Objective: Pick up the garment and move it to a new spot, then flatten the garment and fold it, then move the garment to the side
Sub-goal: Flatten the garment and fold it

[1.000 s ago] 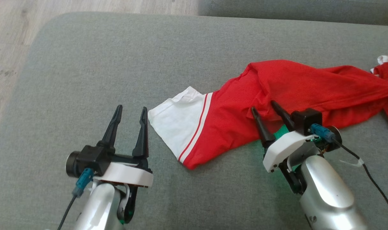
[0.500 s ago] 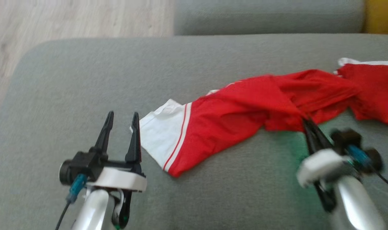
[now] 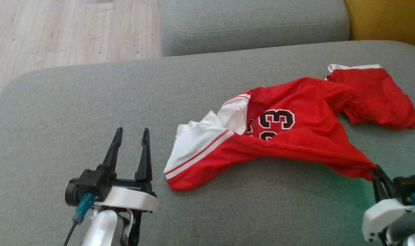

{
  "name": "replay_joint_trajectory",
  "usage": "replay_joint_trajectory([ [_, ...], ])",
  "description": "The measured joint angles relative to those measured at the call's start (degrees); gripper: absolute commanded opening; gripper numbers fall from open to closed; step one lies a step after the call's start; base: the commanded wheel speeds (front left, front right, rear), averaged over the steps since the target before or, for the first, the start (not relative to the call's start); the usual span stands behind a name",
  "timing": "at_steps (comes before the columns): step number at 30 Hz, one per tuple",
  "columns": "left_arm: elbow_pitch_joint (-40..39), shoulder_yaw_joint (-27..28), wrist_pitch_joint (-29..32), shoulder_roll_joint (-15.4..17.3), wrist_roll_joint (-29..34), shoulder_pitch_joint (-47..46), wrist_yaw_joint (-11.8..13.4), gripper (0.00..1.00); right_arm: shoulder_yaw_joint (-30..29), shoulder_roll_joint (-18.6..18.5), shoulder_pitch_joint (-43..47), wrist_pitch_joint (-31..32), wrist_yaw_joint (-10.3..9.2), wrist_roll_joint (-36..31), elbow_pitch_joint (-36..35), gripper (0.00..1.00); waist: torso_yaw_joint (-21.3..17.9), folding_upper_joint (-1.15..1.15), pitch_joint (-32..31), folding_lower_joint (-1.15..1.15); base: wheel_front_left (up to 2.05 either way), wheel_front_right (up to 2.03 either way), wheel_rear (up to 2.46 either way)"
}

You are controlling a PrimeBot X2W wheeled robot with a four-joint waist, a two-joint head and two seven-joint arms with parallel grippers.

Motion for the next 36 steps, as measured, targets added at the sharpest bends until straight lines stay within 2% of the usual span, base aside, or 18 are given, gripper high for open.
replay_joint_trajectory([
  [2, -0.01, -0.07, 0.0, 0.0, 0.0, -0.01, 0.0, 1.0, -0.59, 0.13, 0.23, 0.49, 0.0, -0.48, -0.01, 0.0, 0.12, 0.0, 0.0, 0.0, 0.0, 0.0, 0.0],
  [3, 0.01, -0.13, 0.0, 0.0, 0.0, -0.01, 0.0, 1.0, -1.37, 0.45, 0.44, 0.52, 0.0, -0.87, -0.21, 0.58, 0.28, 0.0, 0.0, 0.0, 0.0, 0.0, 0.0],
  [4, 0.03, -0.15, 0.0, 0.0, 0.01, -0.01, 0.0, 1.0, -2.11, 0.94, 0.53, 0.38, 0.0, -1.19, -0.54, 1.0, 0.45, 0.0, -0.01, 0.0, 0.0, 0.0, 0.0],
  [10, 0.34, -0.13, 0.0, 0.01, 0.01, -0.01, -0.09, 1.0, -2.22, 4.11, -0.38, -4.36, 0.0, 0.76, -3.47, 1.0, 1.46, 0.0, -0.09, 0.0, 0.0, 0.0, 0.0],
  [15, 0.48, -0.13, 0.0, 0.01, 0.44, -0.03, -0.1, 1.0, 1.19, 4.97, -2.65, -9.31, 0.0, 3.99, -5.03, 1.0, 2.43, 0.0, 0.06, 0.0, 0.0, 0.0, 0.0],
  [20, 0.51, -0.19, 0.0, 0.01, 0.43, -0.12, -0.16, 1.0, 4.49, 5.08, -2.92, -10.93, 0.0, 4.79, -4.91, 1.0, 3.05, 0.0, 0.96, 0.01, 0.0, 0.0, 0.0],
  [25, 0.38, -0.34, 0.0, 0.0, 0.43, -0.42, -0.16, 1.0, 7.49, 5.06, -4.17, -10.88, 0.0, 6.32, -3.98, 1.0, 3.92, 0.0, 2.36, 0.01, 0.0, 0.0, 0.0],
  [29, 0.38, -1.11, 0.0, 0.0, 0.42, -1.37, -0.19, 1.0, 11.41, 5.05, -9.12, -8.64, 0.0, 7.49, -2.94, 1.0, 5.11, 0.0, 3.77, 0.01, 0.0, 0.0, 0.0],
  [33, 0.37, -2.0, 0.0, 0.0, -0.08, -2.87, -0.18, 1.0, 15.92, 3.82, -16.33, -3.6, 0.0, 7.54, 1.22, 1.0, 6.94, 0.0, 5.06, 0.01, 0.0, 0.0, 0.0],
  [36, 0.41, -2.85, 0.0, 0.0, -0.62, -3.21, -0.12, 1.0, 20.74, 0.77, -22.04, 0.32, 0.0, 6.56, 7.82, 1.0, 9.06, 0.0, 6.15, 0.01, 0.0, 0.0, 0.0],
])
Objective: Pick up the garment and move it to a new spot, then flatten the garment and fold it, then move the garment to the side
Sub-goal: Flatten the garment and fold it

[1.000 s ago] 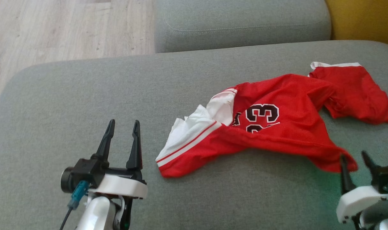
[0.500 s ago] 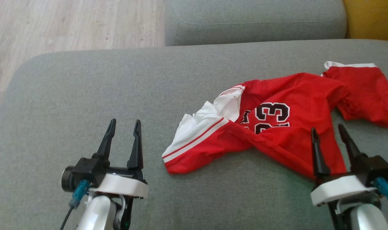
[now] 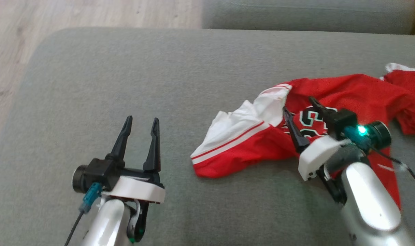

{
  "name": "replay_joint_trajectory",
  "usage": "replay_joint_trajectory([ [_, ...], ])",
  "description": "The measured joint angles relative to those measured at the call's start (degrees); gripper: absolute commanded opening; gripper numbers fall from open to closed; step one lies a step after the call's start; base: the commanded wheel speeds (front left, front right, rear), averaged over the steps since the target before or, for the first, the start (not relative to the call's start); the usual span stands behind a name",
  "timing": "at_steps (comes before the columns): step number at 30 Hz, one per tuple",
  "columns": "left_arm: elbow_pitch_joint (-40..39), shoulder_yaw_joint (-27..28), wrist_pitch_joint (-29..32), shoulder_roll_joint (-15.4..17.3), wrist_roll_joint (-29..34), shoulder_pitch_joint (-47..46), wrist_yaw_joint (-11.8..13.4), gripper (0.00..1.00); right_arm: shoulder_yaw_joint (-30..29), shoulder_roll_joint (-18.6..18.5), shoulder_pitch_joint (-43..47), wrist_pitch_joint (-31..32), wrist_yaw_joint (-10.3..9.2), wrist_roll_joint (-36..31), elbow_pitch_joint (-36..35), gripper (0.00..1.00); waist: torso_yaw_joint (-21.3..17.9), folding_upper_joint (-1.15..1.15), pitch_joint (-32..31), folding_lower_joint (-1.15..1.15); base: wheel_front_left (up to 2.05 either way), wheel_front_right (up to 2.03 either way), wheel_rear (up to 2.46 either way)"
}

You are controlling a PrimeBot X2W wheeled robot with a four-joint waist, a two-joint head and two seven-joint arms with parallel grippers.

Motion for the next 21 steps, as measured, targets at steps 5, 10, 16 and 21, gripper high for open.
replay_joint_trajectory([
  [5, 0.05, -1.0, 0.0, -0.01, -1.04, -0.47, 0.1, 1.0, 4.5, -2.83, -5.56, 1.55, 0.0, -1.49, 8.44, 1.0, 2.45, 0.0, 0.94, 0.0, 0.0, 0.0, 0.0],
  [10, 0.19, -2.09, 0.0, -0.01, -1.55, -1.01, 0.12, 1.0, 9.54, -5.6, -11.11, 1.64, 0.0, -4.13, 14.89, 1.0, 4.52, 0.0, 1.44, 0.0, 0.0, 0.0, 0.0],
  [16, 0.43, -2.76, 0.0, -0.01, -2.05, -1.16, 0.23, 1.0, 17.73, -8.02, -17.66, 0.3, 0.0, -7.12, 21.11, 1.0, 6.46, 0.0, 1.75, 0.0, 0.0, 0.0, 0.0],
  [21, 0.52, -3.23, 0.0, -0.01, -2.1, -1.21, 0.63, 1.0, 27.16, -9.04, -22.15, 0.32, 0.0, -4.44, 26.69, 0.0, 7.62, 0.0, 1.47, 0.0, 0.0, 0.0, 0.0],
])
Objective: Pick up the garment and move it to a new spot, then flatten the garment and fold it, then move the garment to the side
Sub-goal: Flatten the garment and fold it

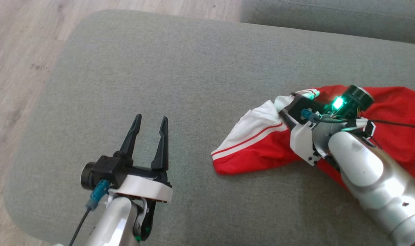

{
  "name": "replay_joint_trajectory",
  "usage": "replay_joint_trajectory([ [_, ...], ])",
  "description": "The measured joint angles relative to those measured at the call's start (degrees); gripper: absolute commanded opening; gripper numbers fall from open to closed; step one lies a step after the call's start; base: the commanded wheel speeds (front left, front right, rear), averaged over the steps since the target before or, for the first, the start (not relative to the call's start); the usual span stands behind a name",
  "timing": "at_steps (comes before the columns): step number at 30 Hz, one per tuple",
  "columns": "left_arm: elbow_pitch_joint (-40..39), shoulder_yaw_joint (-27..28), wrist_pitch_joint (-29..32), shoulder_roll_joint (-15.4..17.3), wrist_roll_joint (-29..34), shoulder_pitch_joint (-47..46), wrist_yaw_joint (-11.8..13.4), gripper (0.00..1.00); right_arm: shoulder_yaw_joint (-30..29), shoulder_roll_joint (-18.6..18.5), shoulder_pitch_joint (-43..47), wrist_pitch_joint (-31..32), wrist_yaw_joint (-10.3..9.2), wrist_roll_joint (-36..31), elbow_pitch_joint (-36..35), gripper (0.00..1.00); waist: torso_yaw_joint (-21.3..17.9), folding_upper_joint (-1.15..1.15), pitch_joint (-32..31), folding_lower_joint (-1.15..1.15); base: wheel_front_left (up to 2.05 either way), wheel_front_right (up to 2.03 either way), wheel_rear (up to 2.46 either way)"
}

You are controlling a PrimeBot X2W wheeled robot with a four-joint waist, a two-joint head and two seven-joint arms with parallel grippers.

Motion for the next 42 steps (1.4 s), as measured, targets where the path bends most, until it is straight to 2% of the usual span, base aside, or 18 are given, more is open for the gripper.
replay_joint_trajectory([
  [4, 0.02, -0.14, 0.0, 0.0, -0.56, 0.0, 0.46, 1.0, 1.45, -0.71, -2.9, -1.81, 0.0, 4.14, 1.92, 0.0, 0.31, 0.0, -0.66, 0.0, 0.0, 0.0, 0.0],
  [11, 0.21, 0.0, 0.0, 0.0, -0.55, 0.03, 0.58, 1.0, -1.99, -0.25, -7.26, -5.79, 0.0, 8.22, 1.52, 0.0, -0.04, 0.0, -2.13, -0.01, 0.0, 0.0, 0.0],
  [19, 0.03, -0.07, 0.0, 0.0, -0.4, 0.07, 0.67, 1.0, -11.73, 0.68, -12.99, -9.36, 0.0, 9.89, 0.7, 0.0, 0.25, 0.0, -3.2, -0.01, 0.0, 0.0, 0.0],
  [25, -0.58, -1.4, 0.0, 0.0, -0.73, 0.03, 0.73, 1.0, -21.02, -0.26, -19.59, -11.24, 0.0, 5.89, 5.24, 0.0, 3.29, 0.0, -1.73, -0.01, 0.0, 0.0, 0.0],
  [26, -0.68, -1.53, 0.0, 0.01, -1.01, -0.01, 0.75, 1.0, -21.67, -0.67, -20.74, -11.31, 0.0, 4.43, 6.72, 0.38, 3.88, 0.0, -1.33, -0.01, 0.0, 0.0, 0.0],
  [27, -0.69, -1.7, 0.0, 0.01, -1.22, -0.08, 0.75, 1.0, -22.16, -0.98, -21.84, -10.73, 0.0, 2.97, 8.8, 1.0, 4.46, 0.0, -0.88, 0.0, 0.0, 0.0, 0.0],
  [30, -0.71, -2.21, 0.0, 0.0, -1.43, -0.66, 0.76, 1.0, -23.99, -1.38, -22.81, -9.55, 0.0, 0.01, 14.63, 1.0, 5.99, 0.0, 0.4, 0.0, 0.0, 0.0, 0.0],
  [33, -0.78, -2.19, 0.0, 0.0, -1.42, -1.01, 0.99, 1.0, -27.0, -0.91, -22.66, -11.05, 0.0, -1.07, 17.9, 1.0, 6.64, 0.0, 1.23, 0.01, 0.0, 0.0, 0.0],
  [42, -0.63, 0.23, 0.0, -0.02, -0.14, -0.98, 0.89, 1.0, -31.61, 4.13, -17.65, -17.96, 0.0, -1.96, 20.4, 1.0, 2.02, 0.0, -0.54, 0.0, 0.0, 0.0, 0.0],
])
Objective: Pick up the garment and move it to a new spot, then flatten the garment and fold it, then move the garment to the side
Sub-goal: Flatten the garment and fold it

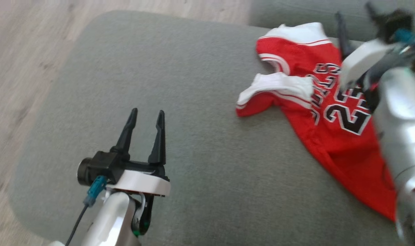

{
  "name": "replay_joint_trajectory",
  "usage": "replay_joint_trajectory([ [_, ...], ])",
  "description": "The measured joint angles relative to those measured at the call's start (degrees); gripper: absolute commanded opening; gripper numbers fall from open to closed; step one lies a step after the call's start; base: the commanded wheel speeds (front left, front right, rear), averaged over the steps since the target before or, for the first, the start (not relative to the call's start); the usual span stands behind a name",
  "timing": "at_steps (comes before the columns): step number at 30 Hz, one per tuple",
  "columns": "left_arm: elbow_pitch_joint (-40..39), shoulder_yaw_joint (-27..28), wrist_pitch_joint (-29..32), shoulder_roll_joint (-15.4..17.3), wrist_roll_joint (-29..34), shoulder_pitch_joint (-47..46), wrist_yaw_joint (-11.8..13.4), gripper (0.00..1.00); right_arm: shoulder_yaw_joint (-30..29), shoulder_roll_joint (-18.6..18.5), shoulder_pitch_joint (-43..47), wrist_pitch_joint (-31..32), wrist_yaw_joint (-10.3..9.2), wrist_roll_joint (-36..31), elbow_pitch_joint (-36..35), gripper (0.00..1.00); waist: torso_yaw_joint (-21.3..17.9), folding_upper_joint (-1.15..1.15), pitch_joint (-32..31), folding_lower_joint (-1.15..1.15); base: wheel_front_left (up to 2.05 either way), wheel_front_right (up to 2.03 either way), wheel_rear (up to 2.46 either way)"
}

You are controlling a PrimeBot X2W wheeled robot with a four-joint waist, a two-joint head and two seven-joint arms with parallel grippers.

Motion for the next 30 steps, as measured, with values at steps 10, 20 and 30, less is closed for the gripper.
replay_joint_trajectory([
  [10, -0.36, 3.19, 0.0, 0.0, 1.35, 1.99, -0.03, 1.0, -1.14, 5.55, 16.8, -1.87, 0.0, 7.98, -15.35, 1.0, -7.04, 0.0, -3.71, -0.01, 0.0, 0.0, 0.0],
  [20, -0.46, 4.49, 0.0, 0.01, 1.48, 5.04, -0.11, 1.0, -7.1, 8.34, 46.1, -1.87, 0.0, 12.24, -40.36, 1.0, -12.42, 0.0, -5.64, -0.01, 0.0, 0.0, 0.0],
  [30, -0.41, 4.37, 0.0, 0.01, 1.93, 5.05, -0.99, 1.0, -5.73, 8.79, 50.86, 1.99, 0.0, 14.91, -50.9, 1.0, -12.34, 0.0, -3.68, 0.0, 0.0, 0.0, 0.0],
])
